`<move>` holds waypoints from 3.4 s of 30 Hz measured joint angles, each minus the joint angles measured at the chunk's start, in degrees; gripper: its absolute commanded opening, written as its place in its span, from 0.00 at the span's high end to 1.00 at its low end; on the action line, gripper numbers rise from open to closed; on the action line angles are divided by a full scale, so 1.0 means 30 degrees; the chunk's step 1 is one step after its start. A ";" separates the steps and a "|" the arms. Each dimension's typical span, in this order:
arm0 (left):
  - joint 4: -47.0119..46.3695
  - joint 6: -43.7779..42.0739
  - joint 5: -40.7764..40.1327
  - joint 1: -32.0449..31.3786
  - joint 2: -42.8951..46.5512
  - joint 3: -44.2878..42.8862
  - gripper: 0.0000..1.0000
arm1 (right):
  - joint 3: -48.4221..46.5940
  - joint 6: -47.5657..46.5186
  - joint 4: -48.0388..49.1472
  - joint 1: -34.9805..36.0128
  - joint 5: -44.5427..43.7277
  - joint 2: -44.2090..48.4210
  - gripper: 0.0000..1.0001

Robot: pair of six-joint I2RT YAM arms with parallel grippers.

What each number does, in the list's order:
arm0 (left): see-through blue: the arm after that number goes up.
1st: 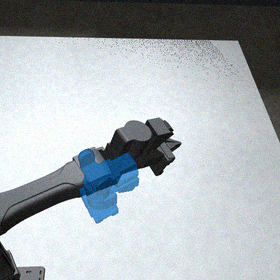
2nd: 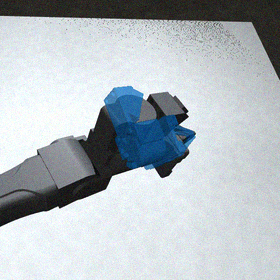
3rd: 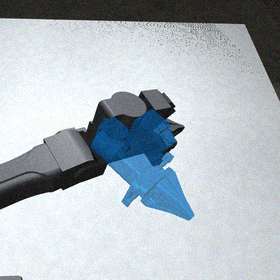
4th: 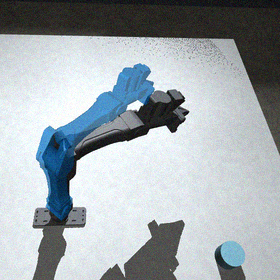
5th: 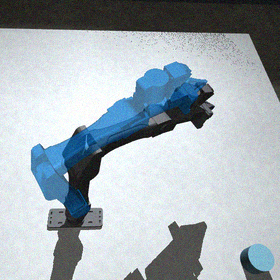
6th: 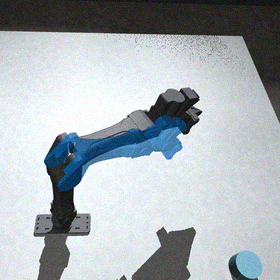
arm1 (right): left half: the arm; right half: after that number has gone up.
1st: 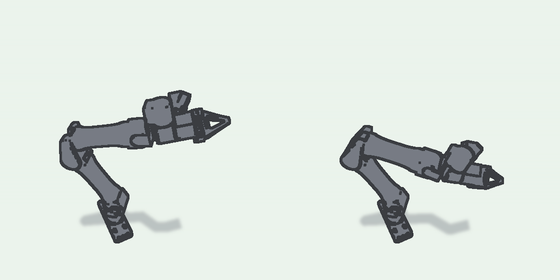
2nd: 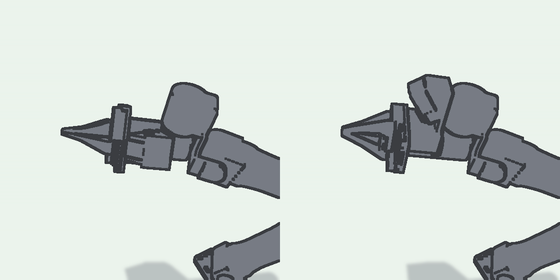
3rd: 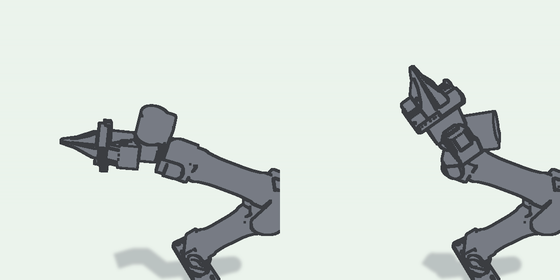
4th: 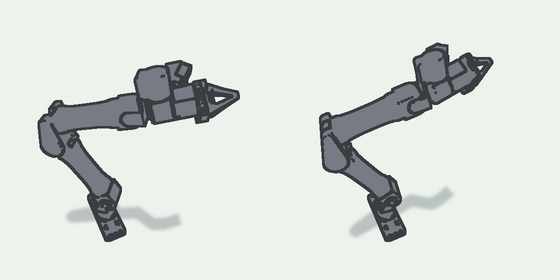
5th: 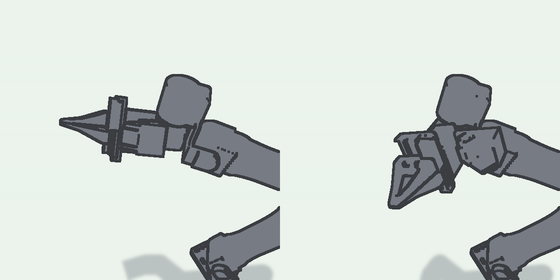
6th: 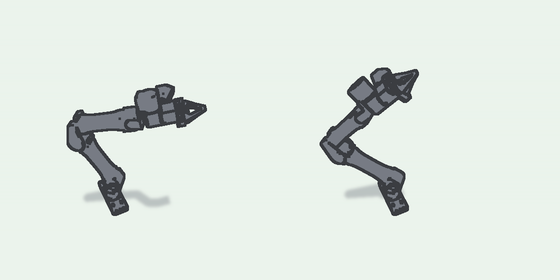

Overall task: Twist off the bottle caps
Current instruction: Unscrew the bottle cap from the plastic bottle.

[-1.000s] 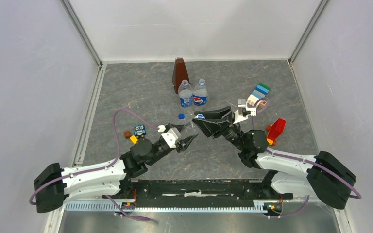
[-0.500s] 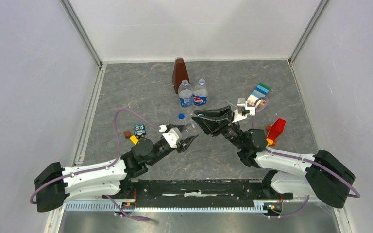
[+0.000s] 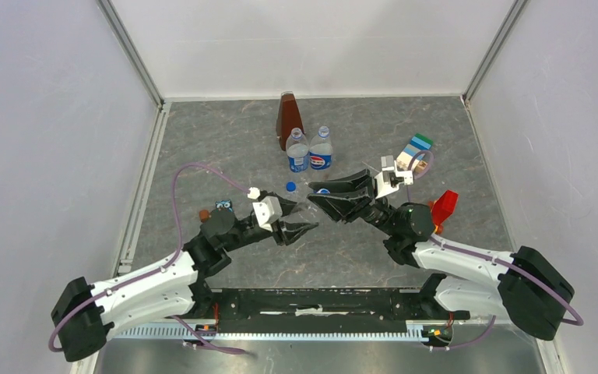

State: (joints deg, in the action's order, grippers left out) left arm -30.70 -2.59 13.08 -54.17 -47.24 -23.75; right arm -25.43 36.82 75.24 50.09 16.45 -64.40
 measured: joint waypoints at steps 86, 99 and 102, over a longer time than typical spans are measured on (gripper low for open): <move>-0.0503 -0.1064 -0.7264 -0.4233 -0.1049 -0.0452 0.98 | 0.0211 -0.0794 -0.0947 -0.0845 0.0226 0.1224 1.00; -0.0393 0.2157 0.4146 0.1421 -0.0117 -0.0503 0.98 | -0.0386 0.1100 0.1588 -0.1282 0.3570 0.0007 1.00; -0.1974 0.3636 0.5982 0.1872 -0.0576 -0.0488 0.98 | -0.0729 0.1719 0.2936 -0.1275 0.4284 -0.0495 1.00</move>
State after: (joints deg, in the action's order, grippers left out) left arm -36.62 8.32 31.03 -48.56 -48.97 -25.21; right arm -27.62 41.98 84.05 46.26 29.30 -65.89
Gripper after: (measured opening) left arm 0.534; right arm 0.392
